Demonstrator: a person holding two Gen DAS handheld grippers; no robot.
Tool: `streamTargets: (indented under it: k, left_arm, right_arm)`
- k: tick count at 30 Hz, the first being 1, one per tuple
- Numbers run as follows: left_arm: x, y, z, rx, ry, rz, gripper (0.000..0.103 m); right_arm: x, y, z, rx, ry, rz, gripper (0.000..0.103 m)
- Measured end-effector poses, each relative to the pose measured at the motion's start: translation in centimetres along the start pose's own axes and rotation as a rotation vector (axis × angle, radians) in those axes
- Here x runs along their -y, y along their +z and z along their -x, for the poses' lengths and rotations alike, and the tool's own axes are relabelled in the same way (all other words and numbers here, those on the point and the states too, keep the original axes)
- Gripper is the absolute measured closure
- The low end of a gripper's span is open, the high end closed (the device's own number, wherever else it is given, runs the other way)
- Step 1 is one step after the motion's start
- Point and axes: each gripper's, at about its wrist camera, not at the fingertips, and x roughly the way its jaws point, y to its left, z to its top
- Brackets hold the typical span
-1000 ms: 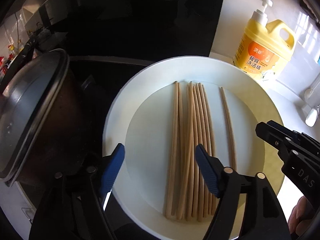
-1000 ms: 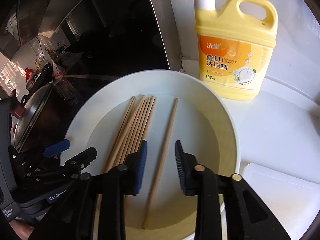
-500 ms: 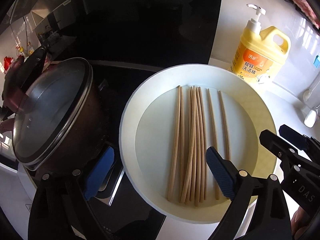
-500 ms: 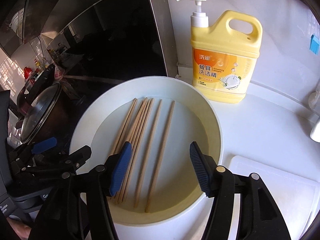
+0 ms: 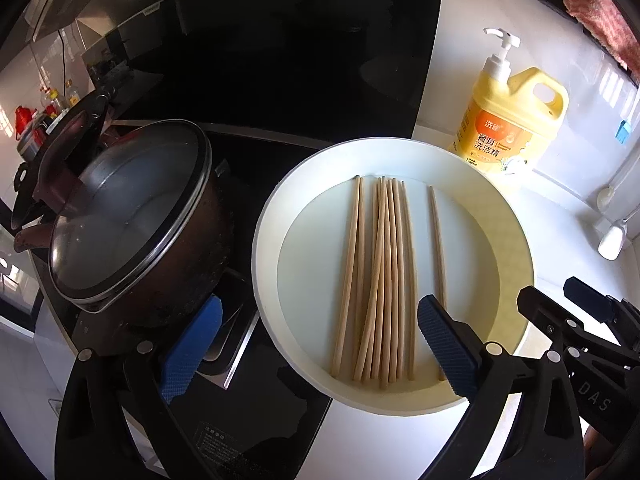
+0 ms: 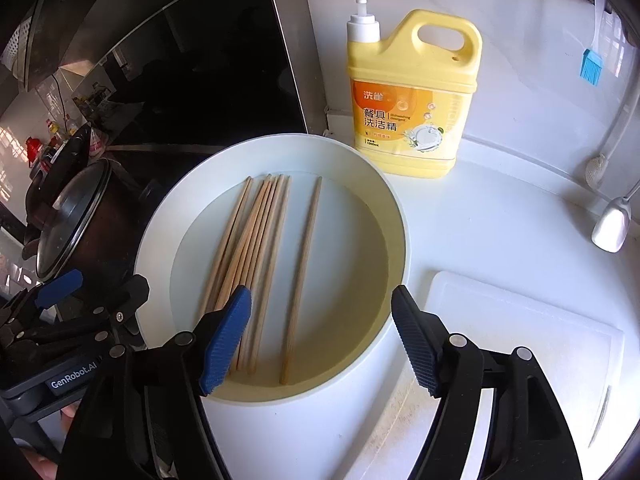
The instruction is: Organize utensils
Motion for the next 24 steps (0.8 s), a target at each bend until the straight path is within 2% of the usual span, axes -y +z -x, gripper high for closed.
streamTargets:
  k: [24]
  left_arm:
    - [-0.6, -0.4, 1.1, -0.015, 0.021, 0.020, 0.006]
  right_arm:
    - [-0.5, 0.0, 0.6, -0.016, -0.023, 0.023, 0.033]
